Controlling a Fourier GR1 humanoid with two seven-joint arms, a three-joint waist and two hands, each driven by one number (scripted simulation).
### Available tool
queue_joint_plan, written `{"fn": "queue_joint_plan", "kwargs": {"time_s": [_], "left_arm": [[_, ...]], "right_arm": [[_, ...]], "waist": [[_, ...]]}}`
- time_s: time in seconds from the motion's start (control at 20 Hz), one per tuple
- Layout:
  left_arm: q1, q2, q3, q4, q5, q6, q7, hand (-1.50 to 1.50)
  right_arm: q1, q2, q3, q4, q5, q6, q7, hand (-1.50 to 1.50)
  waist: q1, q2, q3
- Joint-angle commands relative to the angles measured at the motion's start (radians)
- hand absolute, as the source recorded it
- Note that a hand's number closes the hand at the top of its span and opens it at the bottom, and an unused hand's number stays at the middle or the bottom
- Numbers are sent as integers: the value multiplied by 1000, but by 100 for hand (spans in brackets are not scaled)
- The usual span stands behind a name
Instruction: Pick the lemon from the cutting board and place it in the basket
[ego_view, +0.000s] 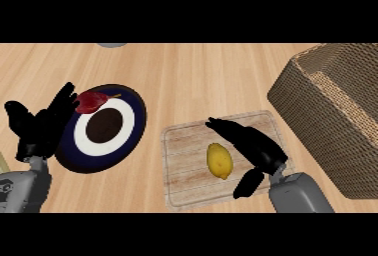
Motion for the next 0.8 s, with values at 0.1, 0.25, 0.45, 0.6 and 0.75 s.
{"fn": "queue_joint_plan", "kwargs": {"time_s": [0.1,0.25,0.45,0.6,0.75], "left_arm": [[-7,-24,9,1,-32,-8,1,0],[-42,-29,32,54,-36,-4,3,0],[0,-23,40,42,-32,-43,-36,0],[15,-26,27,-45,-37,-37,33,0],[12,-31,41,-61,-52,-29,46,0]], "right_arm": [[43,36,43,-23,86,-23,40,-150],[17,37,23,-42,90,29,77,-150],[56,26,81,91,183,-109,-61,150],[-60,40,65,164,215,-78,-58,150],[-1,53,82,142,250,-114,-77,150]], "waist": [[-2,0,0],[-3,0,0],[-1,0,0],[3,0,0],[1,0,0]]}}
